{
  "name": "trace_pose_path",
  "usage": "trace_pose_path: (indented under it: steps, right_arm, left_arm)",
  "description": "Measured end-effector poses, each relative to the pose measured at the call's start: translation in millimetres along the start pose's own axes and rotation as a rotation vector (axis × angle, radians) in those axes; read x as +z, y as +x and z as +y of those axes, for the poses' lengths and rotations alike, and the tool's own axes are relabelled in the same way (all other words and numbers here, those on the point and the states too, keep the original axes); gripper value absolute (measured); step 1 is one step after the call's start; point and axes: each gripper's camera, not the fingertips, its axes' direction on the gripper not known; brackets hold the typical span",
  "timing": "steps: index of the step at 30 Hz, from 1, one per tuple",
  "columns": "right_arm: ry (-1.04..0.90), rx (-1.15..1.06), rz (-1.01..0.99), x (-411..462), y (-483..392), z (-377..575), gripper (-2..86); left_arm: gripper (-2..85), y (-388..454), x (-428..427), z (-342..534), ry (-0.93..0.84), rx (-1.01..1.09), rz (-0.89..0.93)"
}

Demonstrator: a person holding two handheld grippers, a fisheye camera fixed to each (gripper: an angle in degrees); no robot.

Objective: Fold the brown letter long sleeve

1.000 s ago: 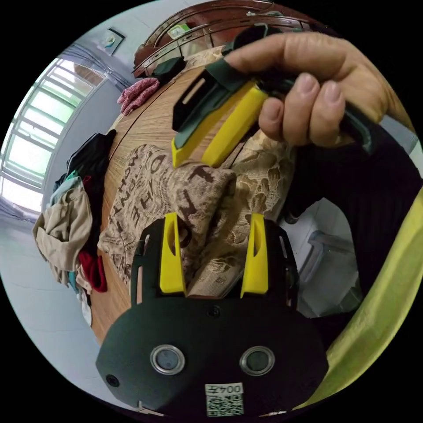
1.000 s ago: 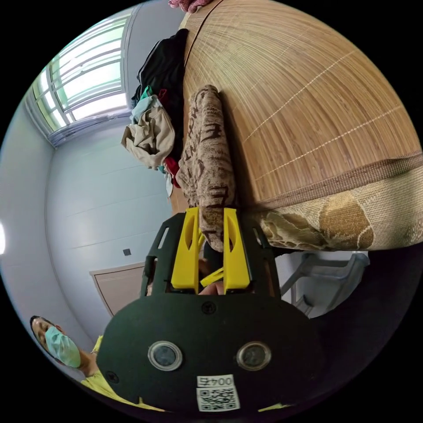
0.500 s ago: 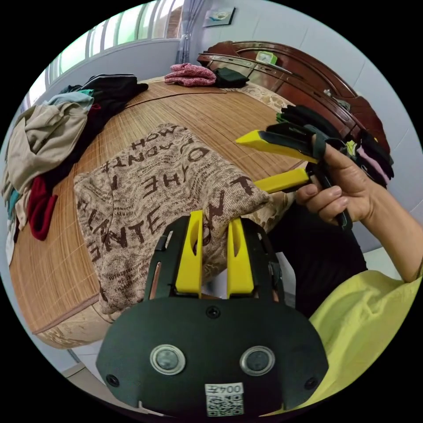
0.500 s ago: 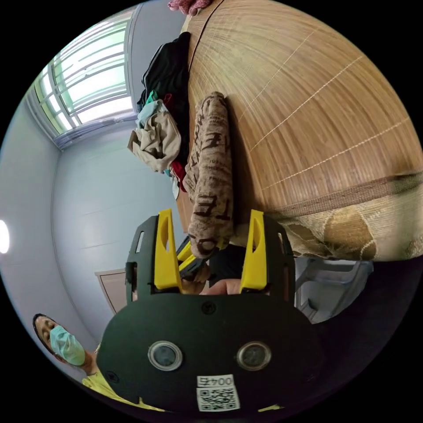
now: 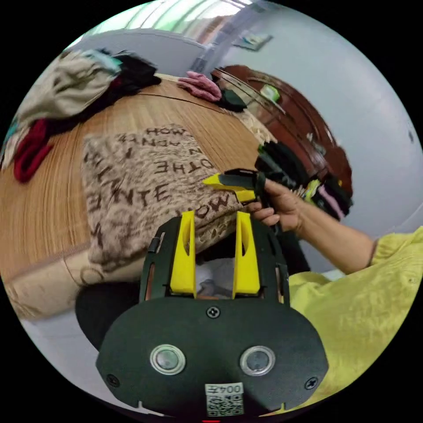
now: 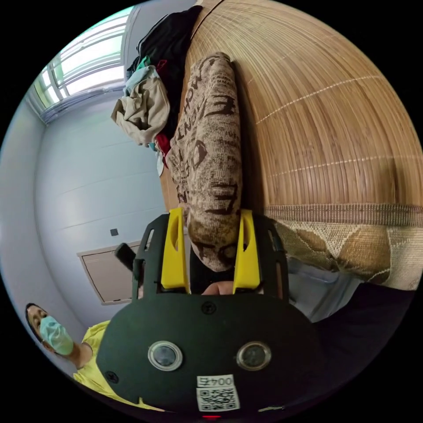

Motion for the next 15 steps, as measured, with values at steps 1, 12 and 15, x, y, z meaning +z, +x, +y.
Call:
trace_pose_path:
  steps: [1, 12, 15]
  right_arm:
    - [0.0, 0.005, -0.031, -1.1, 2.9, 2.2, 17.3]
    - [0.061, 0.219, -0.426, -13.2, -17.2, 3.1, 12.4]
    - [0.091, 0.217, -0.461, -14.2, -52.1, -0.8, 12.3]
  left_arm:
    - [13.5, -37.2, -16.0, 23.0, 0.049, -0.111, 0.071]
    - [20.4, -266.6, -72.1, 134.8, 0.296, -0.605, 0.322]
    - [21.3, -291.3, -54.2, 162.1, 0.316, -0.702, 0.416]
